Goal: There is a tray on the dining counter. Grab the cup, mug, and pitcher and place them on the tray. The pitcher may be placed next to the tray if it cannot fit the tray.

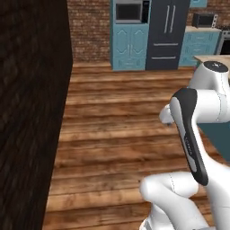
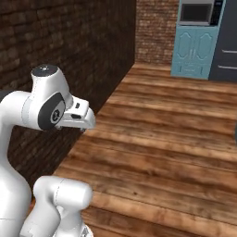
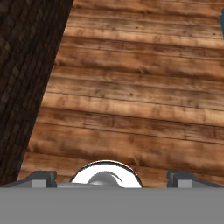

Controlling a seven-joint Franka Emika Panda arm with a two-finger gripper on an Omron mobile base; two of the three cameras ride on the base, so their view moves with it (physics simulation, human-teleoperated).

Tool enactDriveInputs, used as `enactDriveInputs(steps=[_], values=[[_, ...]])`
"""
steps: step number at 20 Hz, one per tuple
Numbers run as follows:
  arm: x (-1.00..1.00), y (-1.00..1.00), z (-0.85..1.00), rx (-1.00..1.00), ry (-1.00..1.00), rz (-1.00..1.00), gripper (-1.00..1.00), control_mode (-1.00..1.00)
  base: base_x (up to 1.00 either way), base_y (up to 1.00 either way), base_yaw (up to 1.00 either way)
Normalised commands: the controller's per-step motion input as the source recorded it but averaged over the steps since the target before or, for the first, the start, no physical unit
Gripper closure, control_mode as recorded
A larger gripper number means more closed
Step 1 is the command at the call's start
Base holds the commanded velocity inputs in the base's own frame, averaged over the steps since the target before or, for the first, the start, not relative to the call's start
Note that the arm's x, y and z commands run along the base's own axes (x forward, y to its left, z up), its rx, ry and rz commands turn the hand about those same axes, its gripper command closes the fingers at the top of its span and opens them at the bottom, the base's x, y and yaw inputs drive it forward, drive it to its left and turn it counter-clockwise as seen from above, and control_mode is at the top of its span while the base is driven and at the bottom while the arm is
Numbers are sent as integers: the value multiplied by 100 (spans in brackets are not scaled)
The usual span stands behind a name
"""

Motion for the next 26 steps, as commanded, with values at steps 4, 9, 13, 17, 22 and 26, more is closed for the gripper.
enactDriveInputs(steps=[4,9,13,17,22,26], values=[[0,0,0,0,0,0,-100,100,100,21,0],[0,0,0,0,0,0,-100,100,100,14,0],[0,0,0,0,0,0,-100,100,100,10,0],[0,0,0,0,0,0,-100,100,100,10,-1],[0,0,0,0,0,0,-100,100,100,8,-4],[0,0,0,0,0,0,-100,100,100,17,-9]])
